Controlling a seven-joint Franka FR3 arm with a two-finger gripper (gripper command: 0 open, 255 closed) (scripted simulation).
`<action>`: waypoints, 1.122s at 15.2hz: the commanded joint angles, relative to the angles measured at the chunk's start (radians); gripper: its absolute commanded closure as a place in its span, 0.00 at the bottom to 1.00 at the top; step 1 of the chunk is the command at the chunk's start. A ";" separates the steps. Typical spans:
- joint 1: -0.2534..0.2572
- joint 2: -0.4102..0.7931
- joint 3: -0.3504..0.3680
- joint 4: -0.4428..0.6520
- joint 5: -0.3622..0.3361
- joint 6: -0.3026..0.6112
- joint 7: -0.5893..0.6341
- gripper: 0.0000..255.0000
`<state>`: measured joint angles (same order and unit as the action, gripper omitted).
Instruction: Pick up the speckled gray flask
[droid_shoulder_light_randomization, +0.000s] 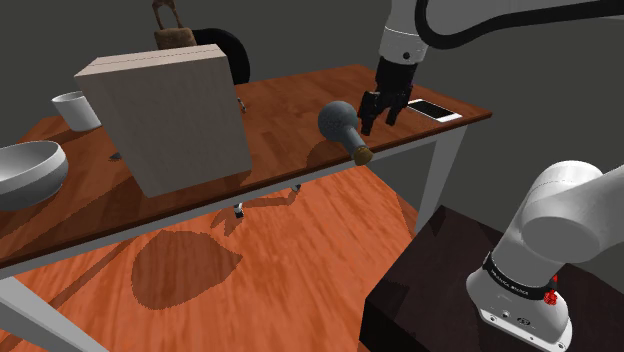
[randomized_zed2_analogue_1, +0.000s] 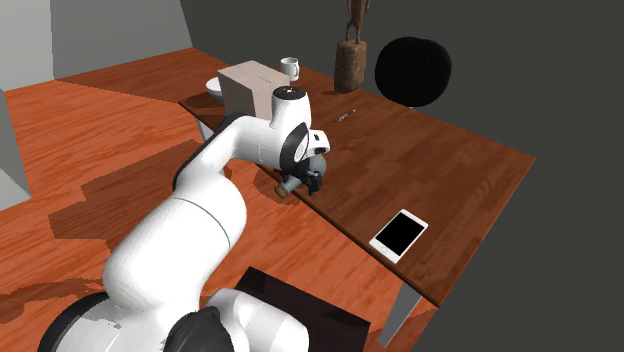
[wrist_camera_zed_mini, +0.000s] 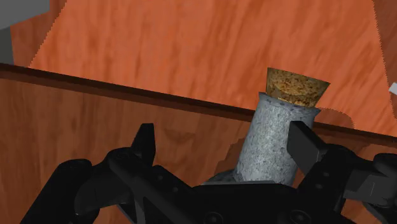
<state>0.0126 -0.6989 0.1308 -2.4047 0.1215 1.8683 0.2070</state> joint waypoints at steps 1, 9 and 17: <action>-0.005 0.022 0.041 0.007 0.006 0.081 0.059 0.00; -0.024 0.081 0.114 -0.012 -0.001 0.259 0.154 0.00; -0.022 0.088 0.120 -0.055 0.002 0.310 0.154 1.00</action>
<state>-0.0097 -0.6114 0.2504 -2.4589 0.1240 2.1776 0.3616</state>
